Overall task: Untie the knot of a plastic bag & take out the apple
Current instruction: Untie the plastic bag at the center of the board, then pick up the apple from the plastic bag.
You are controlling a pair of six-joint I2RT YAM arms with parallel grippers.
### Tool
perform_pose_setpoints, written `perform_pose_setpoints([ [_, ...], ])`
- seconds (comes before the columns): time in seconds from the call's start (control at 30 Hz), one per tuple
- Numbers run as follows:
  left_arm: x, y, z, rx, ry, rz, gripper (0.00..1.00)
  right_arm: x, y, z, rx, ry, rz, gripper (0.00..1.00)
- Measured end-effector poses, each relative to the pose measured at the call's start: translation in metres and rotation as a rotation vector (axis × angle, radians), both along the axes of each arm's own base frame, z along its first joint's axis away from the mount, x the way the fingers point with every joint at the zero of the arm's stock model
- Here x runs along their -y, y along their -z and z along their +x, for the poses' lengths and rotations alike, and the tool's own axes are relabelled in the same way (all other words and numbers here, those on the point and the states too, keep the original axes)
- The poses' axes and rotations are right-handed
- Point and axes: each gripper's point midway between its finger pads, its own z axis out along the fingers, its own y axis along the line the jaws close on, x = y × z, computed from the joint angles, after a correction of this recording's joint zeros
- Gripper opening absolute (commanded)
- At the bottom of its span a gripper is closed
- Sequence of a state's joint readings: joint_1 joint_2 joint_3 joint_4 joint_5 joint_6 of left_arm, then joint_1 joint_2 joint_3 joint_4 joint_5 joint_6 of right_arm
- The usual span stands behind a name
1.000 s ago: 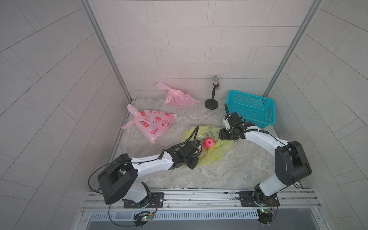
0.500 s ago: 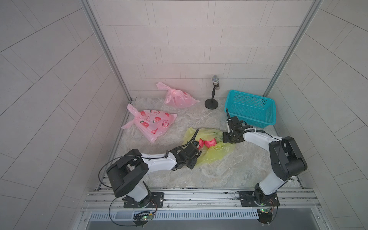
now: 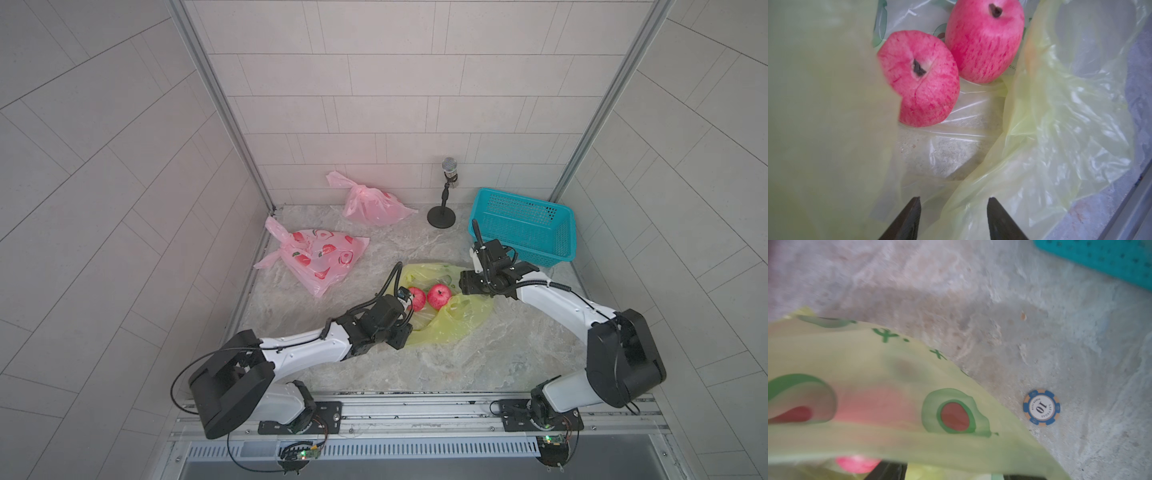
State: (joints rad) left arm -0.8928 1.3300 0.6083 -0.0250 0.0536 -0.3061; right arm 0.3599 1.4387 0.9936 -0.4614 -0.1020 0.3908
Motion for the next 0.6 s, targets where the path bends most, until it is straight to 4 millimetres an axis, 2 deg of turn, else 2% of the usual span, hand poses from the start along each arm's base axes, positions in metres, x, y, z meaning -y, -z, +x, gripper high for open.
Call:
perform_pose_setpoints([
  [0.07,0.002,-0.006,0.000,0.007,0.004,-0.013,0.58,-0.006,-0.018,-0.002,0.037,-0.020,0.002,0.74],
  [0.23,0.007,-0.016,0.003,0.025,0.013,-0.030,0.58,-0.013,-0.047,-0.017,0.094,-0.061,-0.006,0.75],
  [0.37,0.009,-0.023,0.007,0.035,0.009,-0.034,0.58,-0.033,-0.067,-0.030,0.137,-0.140,0.022,0.74],
  [0.47,0.009,-0.029,0.012,0.053,-0.009,-0.029,0.58,-0.057,-0.070,-0.037,0.130,-0.223,0.079,0.73],
  [0.6,0.008,-0.040,0.023,0.092,-0.044,-0.026,0.59,-0.080,-0.057,-0.041,0.083,-0.299,0.124,0.74],
])
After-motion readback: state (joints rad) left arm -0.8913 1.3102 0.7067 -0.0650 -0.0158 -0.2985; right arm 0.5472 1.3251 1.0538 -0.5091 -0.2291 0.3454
